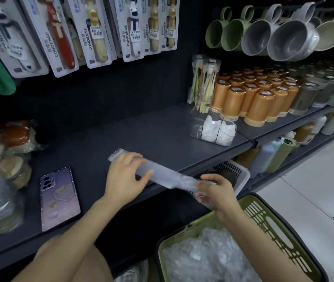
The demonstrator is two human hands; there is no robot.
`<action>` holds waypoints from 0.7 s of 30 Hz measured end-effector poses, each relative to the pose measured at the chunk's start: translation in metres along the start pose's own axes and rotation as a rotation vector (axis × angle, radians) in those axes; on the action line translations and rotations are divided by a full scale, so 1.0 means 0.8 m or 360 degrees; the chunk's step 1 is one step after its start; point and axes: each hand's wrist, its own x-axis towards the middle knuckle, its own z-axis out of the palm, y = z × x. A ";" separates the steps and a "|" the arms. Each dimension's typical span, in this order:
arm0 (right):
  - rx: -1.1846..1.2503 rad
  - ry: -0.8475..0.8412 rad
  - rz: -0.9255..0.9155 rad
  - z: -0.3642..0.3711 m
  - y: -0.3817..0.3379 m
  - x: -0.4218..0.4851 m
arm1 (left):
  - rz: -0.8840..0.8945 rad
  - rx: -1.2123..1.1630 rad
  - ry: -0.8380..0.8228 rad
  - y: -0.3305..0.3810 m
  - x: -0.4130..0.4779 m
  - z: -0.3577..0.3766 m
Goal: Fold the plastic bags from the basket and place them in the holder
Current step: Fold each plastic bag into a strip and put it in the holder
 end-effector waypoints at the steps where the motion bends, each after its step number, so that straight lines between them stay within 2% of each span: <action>1: 0.0093 -0.0019 0.0036 0.002 0.001 -0.004 | 0.0105 -0.0089 -0.0019 0.017 -0.010 0.002; 3: 0.0221 -0.0067 0.0065 0.006 0.000 -0.010 | 0.0287 -0.0140 -0.0194 0.046 -0.028 0.010; 5: 0.0279 -0.0092 0.0062 0.010 -0.004 -0.017 | 0.0297 -0.0115 -0.0282 0.057 -0.036 0.022; 10: 0.0439 -0.0298 -0.0004 0.021 -0.034 -0.028 | 0.0048 -0.0238 -0.0119 0.066 -0.020 0.028; 13: 0.0527 -0.0440 -0.0128 0.031 -0.064 -0.021 | -0.0363 -0.0433 -0.0074 0.065 -0.009 0.022; 15: 0.0439 -0.0495 -0.0230 0.042 -0.084 -0.009 | -0.0669 -0.0635 -0.0123 0.062 0.003 0.016; 18: 0.0126 -0.0463 -0.0245 0.065 -0.093 0.017 | -0.1109 -0.1174 -0.0254 0.045 0.017 0.012; 21: -0.0341 -0.0454 -0.0150 0.093 -0.076 0.039 | -0.1379 -0.1517 -0.0314 0.027 0.021 0.011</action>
